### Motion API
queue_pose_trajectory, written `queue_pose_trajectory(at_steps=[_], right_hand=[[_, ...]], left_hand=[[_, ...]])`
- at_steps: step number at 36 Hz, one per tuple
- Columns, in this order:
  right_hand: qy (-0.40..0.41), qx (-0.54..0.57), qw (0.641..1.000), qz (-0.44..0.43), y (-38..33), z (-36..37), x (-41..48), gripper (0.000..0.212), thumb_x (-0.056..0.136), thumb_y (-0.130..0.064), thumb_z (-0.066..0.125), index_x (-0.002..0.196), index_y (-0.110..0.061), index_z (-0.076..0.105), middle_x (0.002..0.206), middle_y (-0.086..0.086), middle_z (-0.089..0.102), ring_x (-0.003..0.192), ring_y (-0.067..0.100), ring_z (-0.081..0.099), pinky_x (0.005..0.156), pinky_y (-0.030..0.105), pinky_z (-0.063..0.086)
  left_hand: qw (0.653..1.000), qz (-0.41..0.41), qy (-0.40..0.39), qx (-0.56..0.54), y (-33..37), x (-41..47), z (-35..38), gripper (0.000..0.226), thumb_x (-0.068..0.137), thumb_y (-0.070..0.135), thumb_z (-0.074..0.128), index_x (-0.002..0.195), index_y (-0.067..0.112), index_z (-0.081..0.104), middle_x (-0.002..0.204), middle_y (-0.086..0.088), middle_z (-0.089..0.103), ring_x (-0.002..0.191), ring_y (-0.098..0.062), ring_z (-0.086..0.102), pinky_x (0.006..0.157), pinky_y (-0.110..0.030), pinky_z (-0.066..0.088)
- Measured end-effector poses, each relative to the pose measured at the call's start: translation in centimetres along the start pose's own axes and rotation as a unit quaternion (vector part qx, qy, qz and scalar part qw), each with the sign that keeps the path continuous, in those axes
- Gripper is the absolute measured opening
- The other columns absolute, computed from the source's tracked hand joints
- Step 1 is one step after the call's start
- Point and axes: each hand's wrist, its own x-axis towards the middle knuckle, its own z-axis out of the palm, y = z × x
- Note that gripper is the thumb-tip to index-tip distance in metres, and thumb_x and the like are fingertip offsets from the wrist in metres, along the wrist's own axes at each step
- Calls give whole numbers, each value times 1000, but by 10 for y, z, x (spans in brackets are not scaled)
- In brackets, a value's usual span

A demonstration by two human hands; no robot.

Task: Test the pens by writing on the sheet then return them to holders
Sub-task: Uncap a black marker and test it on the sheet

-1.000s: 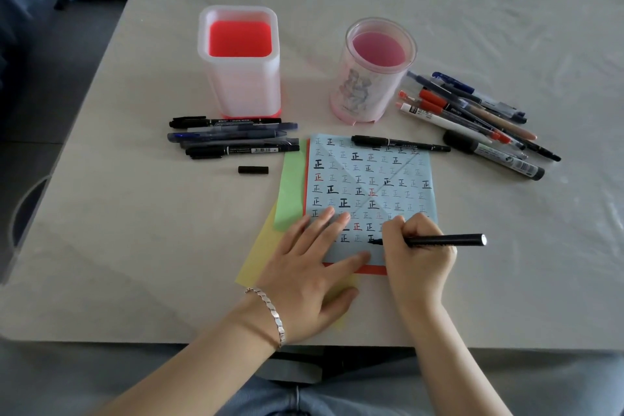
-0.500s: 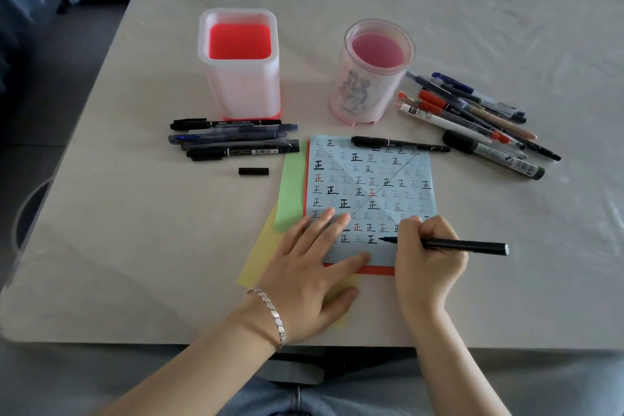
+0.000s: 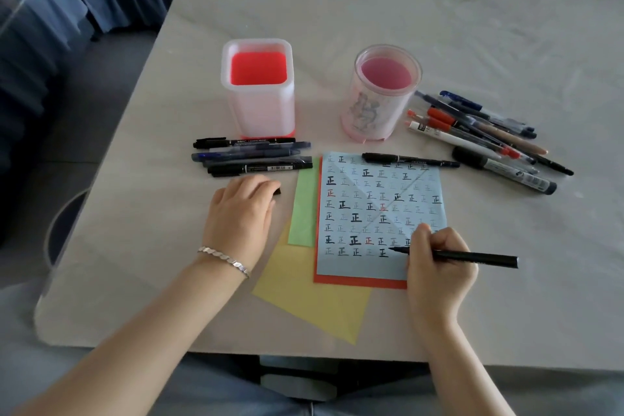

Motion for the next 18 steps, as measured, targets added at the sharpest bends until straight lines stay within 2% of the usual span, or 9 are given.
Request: queue_pose_trajectory(at_steps=[3,5,7,10,12,13,15,18], right_hand=[[-6,-5,1000,4,0,0,0,38,76,-21,52,51,0,33,45,25,38,45,17,32,45,27,27],[-6,-8,1000,9,-1,0,0,39,76,-23,52,52,3,35,48,29,42,45,20,34,46,27,29],[-3,-8,1000,18,-2,0,1,40,76,-26,52,51,0,35,49,30,43,46,21,35,47,28,30],[-2,-7,1000,28,-3,0,2,39,78,-31,53,52,-6,39,48,24,45,45,18,39,48,29,33],[-5,-6,999,31,-3,-1,4,38,83,-30,58,53,-12,43,44,8,48,42,10,41,48,25,35],[-6,-5,999,36,-4,-1,5,37,85,-27,60,54,-14,45,41,-1,49,41,9,42,47,21,35],[-13,13,998,56,-7,-3,8,35,87,-22,60,56,-13,45,37,-5,50,37,6,43,44,15,35],[-23,63,994,80,-20,-7,13,33,87,-19,60,60,-10,43,37,-5,52,34,4,43,41,13,36]], left_hand=[[1000,-6,-18,-8,0,-1,-1,28,65,-12,73,90,0,67,83,-14,63,83,-27,52,65,-41,50],[999,-22,-20,-13,4,-3,-3,31,65,-13,74,93,-3,66,82,-17,63,76,-35,59,65,-42,51],[997,-53,-20,-50,11,-5,-6,28,72,-11,68,99,-6,63,84,-20,61,74,-37,61,65,-36,51],[978,-127,-26,-163,29,-8,-14,22,83,-6,59,104,-2,62,90,-13,58,79,-27,58,69,-12,37],[957,-169,-53,-231,45,-10,-20,18,86,0,58,102,7,64,91,-5,58,79,-15,58,70,-2,34],[945,-187,-68,-258,53,-11,-23,17,87,4,58,100,13,64,90,-2,61,76,-7,58,69,0,35],[924,-203,-92,-311,67,-11,-28,17,88,9,57,89,26,60,84,2,64,70,0,59,63,-2,38],[893,-204,-112,-385,84,-11,-38,22,88,9,59,82,30,58,67,12,62,59,6,56,55,-5,39]])
